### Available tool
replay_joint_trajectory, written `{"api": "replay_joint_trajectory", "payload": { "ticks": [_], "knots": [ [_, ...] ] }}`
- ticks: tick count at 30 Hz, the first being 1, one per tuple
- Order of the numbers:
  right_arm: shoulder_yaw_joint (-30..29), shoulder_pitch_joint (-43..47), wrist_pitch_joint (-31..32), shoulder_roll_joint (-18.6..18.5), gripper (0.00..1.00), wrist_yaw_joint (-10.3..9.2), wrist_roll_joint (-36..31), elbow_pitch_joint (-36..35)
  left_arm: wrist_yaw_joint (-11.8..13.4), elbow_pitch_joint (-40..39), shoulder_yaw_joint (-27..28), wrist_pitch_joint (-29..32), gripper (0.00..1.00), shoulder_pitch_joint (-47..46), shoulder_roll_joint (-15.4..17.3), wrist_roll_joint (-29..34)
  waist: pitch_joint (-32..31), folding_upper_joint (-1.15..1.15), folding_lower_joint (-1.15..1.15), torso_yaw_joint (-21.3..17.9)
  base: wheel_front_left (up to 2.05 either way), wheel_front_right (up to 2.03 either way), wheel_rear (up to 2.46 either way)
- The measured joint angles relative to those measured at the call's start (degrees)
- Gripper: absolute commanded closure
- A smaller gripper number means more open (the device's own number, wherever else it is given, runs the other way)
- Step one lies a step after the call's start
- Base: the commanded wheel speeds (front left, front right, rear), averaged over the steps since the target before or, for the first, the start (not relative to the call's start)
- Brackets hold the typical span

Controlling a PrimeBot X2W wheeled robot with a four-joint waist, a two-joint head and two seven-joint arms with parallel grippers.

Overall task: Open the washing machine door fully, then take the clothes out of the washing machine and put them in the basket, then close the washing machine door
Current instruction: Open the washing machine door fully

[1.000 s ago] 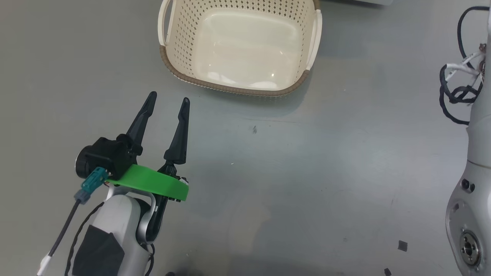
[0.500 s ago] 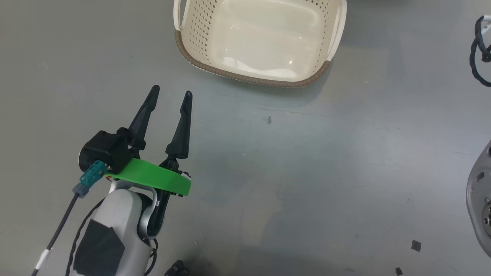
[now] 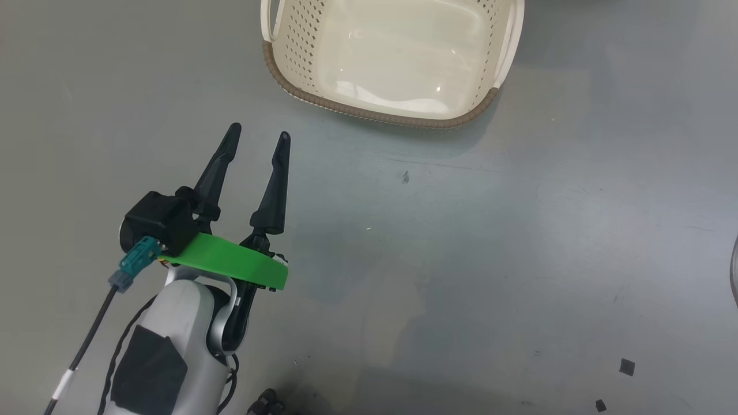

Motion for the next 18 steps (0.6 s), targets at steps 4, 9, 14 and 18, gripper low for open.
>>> {"api": "replay_joint_trajectory", "payload": {
  "ticks": [4, 9, 14, 18],
  "knots": [
    [-1.35, -1.91, 2.76, 0.14, 1.00, -0.42, 2.97, 1.25, 0.00, 0.23, -0.12, 0.00, 0.00, -0.05, -0.02, -0.26, 0.15, 0.00, 0.00, -0.11, 0.00, 0.00, 0.00],
    [-2.13, -3.76, 4.70, 0.36, 1.00, -0.42, 4.58, 2.25, -0.01, 0.27, -0.33, 0.00, 0.00, -0.16, -0.03, -0.30, 0.34, 0.00, 0.00, -0.14, 0.00, 0.00, 0.00],
    [-2.11, -4.66, 7.70, -0.31, 1.00, -0.42, 4.78, 4.25, -0.01, 0.38, -0.46, 0.00, 0.00, -0.28, -0.04, -0.31, 0.49, 0.00, 0.00, -0.09, 0.00, 0.00, 0.00],
    [-2.10, -4.78, 10.53, -1.02, 1.00, -0.42, 5.72, 6.27, -0.03, 0.48, -0.46, 0.00, 0.00, -0.32, -0.05, -0.38, 0.45, 0.00, 0.00, -0.05, 0.00, 0.00, 0.00]
  ]
}}
